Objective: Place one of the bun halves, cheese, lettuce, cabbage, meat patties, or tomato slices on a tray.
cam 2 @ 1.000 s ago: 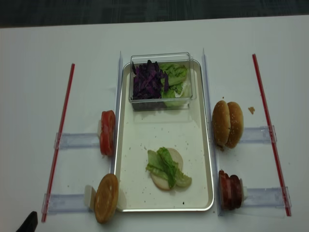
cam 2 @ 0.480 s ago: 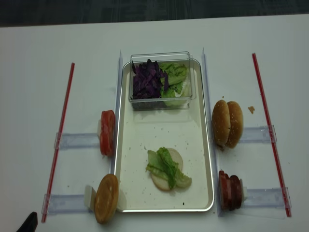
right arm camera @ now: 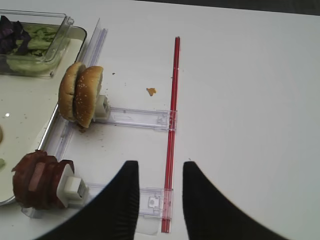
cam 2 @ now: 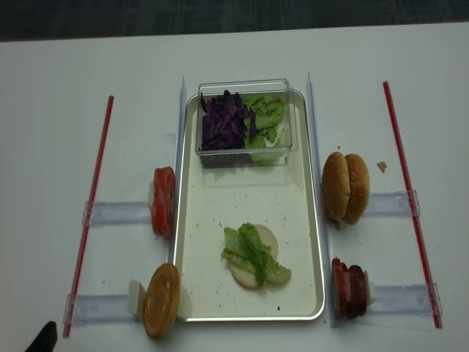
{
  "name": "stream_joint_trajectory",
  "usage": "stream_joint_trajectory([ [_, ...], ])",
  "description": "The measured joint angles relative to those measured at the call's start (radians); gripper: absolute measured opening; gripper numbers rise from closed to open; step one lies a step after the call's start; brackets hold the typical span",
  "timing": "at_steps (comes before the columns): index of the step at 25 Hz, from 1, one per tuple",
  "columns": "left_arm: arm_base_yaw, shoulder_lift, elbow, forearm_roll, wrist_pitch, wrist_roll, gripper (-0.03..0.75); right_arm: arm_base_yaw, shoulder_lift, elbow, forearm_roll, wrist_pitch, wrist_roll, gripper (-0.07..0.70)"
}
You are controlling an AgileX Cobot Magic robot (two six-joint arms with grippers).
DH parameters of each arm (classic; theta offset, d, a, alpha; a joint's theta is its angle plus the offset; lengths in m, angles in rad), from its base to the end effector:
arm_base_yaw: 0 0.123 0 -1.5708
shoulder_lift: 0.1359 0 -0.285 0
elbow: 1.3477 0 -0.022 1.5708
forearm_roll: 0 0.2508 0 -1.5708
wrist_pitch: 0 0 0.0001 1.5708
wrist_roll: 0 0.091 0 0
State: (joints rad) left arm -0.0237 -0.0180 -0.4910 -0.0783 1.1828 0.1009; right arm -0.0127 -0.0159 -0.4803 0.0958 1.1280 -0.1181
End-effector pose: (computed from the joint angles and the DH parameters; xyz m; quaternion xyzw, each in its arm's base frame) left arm -0.0124 -0.0063 0.2653 0.0589 0.8787 -0.0207 0.4733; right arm -0.0081 0.0080 0.2667 -0.0492 0.8688 0.0156 0.4924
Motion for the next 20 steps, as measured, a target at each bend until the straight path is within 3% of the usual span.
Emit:
stream_joint_trajectory([
  [20,0.0,0.0,0.0,0.0,0.0,0.0,0.554,0.0,0.0,0.0,0.002,0.0,0.0,0.129],
])
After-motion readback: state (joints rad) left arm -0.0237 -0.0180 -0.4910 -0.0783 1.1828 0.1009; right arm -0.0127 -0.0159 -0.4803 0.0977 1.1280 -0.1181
